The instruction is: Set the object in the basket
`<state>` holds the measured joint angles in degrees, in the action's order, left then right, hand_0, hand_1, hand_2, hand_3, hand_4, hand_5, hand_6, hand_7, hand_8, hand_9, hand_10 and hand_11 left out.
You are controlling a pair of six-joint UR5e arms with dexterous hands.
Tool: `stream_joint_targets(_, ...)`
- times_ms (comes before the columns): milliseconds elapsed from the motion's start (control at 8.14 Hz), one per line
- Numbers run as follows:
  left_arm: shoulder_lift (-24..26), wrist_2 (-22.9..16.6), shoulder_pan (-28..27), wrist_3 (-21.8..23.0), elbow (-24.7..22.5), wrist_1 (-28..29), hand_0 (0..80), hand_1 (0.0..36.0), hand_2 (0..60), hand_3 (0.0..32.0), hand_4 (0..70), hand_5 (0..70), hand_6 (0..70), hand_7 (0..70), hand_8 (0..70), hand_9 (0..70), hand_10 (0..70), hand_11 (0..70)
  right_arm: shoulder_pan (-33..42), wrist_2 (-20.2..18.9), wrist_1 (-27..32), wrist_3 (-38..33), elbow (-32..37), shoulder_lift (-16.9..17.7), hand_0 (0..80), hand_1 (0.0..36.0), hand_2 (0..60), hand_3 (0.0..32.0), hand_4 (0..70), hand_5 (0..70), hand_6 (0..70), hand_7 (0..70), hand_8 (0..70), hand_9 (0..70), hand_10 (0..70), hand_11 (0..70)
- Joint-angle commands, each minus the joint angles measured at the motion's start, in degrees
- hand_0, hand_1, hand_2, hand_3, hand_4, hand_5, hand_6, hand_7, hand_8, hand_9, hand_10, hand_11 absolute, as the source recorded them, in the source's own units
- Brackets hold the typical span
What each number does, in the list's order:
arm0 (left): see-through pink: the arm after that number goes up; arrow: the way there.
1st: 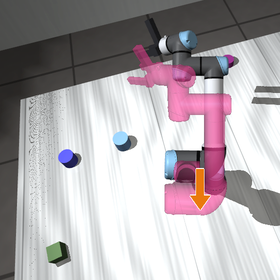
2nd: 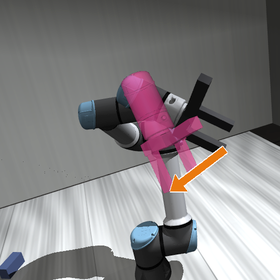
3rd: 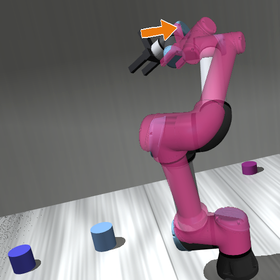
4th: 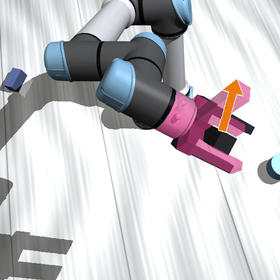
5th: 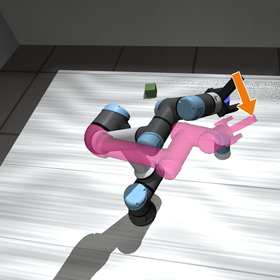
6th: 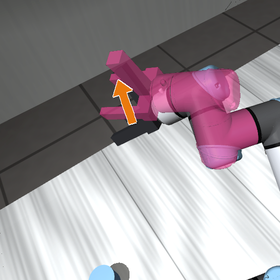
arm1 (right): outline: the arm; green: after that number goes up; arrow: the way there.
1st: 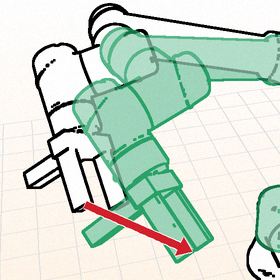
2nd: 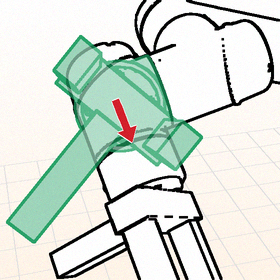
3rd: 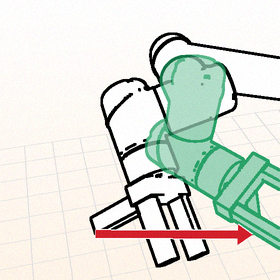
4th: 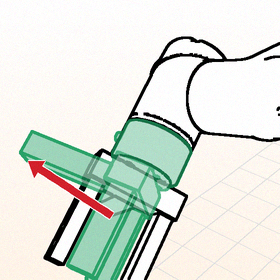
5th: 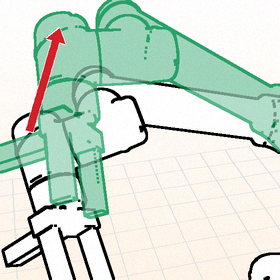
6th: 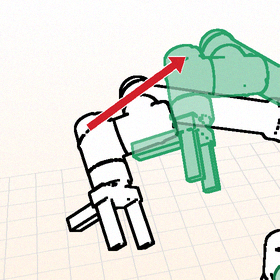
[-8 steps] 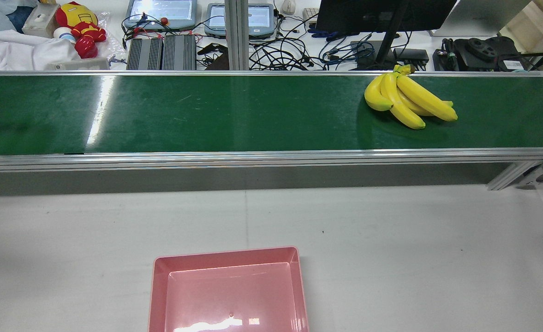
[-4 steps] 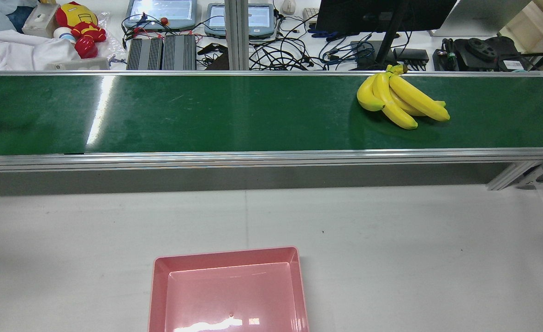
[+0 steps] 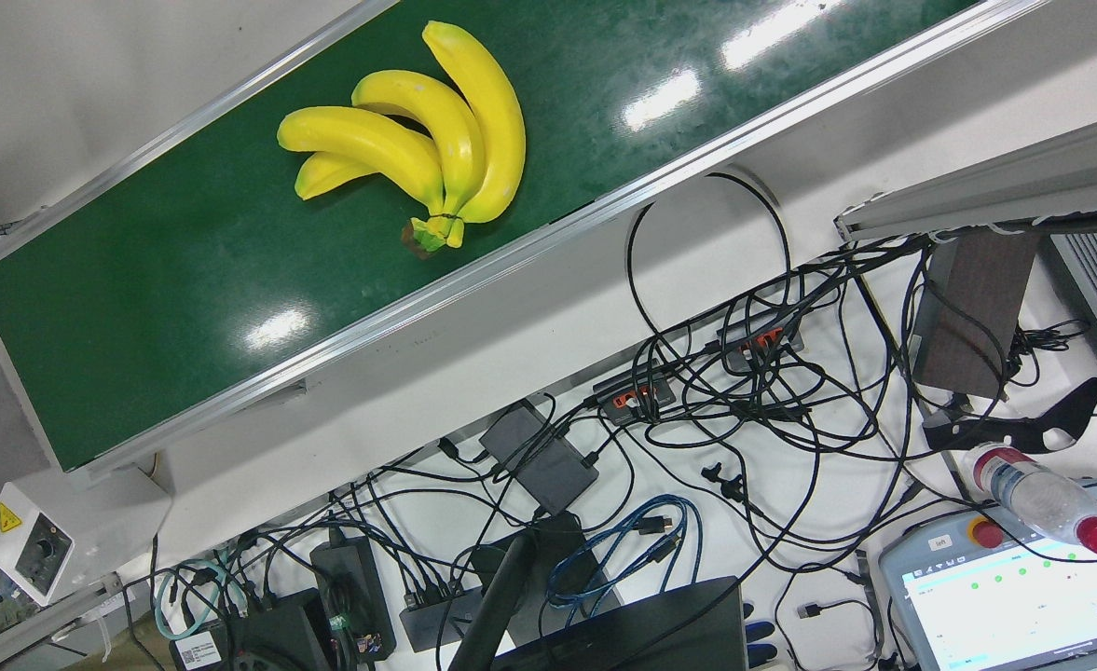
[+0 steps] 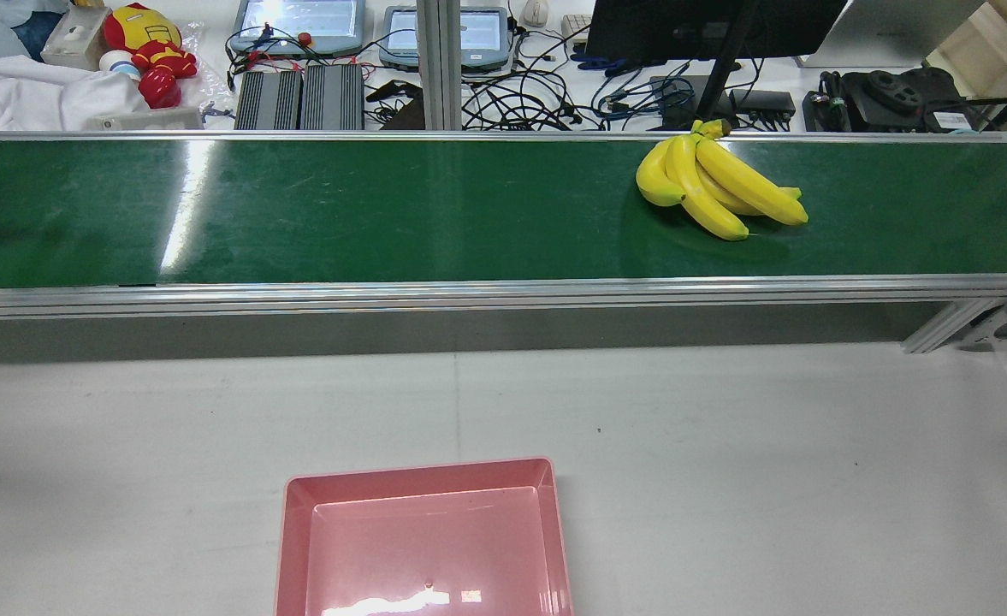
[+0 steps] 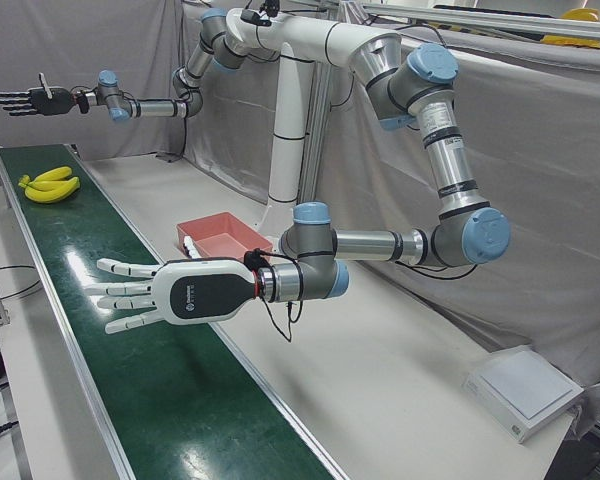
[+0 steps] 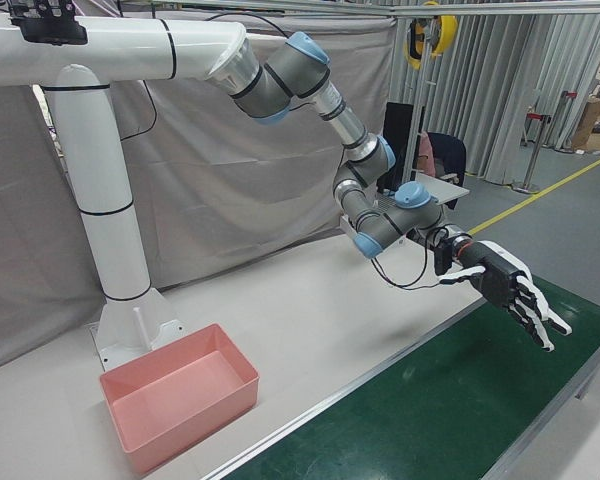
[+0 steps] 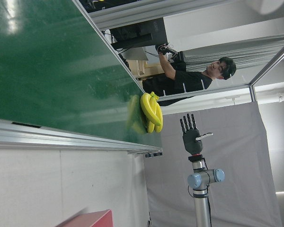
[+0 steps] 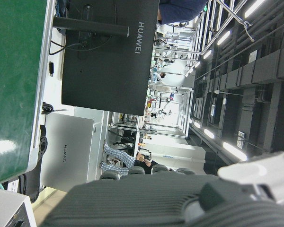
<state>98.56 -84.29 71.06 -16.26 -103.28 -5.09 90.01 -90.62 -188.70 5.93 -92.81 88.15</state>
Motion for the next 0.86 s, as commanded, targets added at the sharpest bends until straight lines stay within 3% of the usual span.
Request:
stream_joint_targets(0, 0.0, 0.0, 0.0, 0.0, -0.1, -0.1, 58.3, 16.7, 0.0, 11.2, 10.2, 17.7, 2.4, 6.9, 12.0, 11.8, 2.8, 6.2, 0.0, 0.0, 0.0, 0.0, 0.0, 0.0, 0.0, 0.0, 0.0, 0.0, 0.0, 0.0, 0.0, 0.0, 0.0, 0.0, 0.0, 0.0)
stream_joint_targets(737, 0.0, -0.2, 0.0, 0.1, -0.3, -0.4, 58.1, 16.7, 0.0, 12.2, 8.9, 18.2, 2.4, 7.0, 12.4, 11.9, 2.6, 5.9, 0.0, 0.0, 0.0, 0.0, 0.0, 0.0, 0.0, 0.0, 0.0, 0.0, 0.0, 0.0, 0.0, 0.0, 0.0, 0.0, 0.0, 0.0)
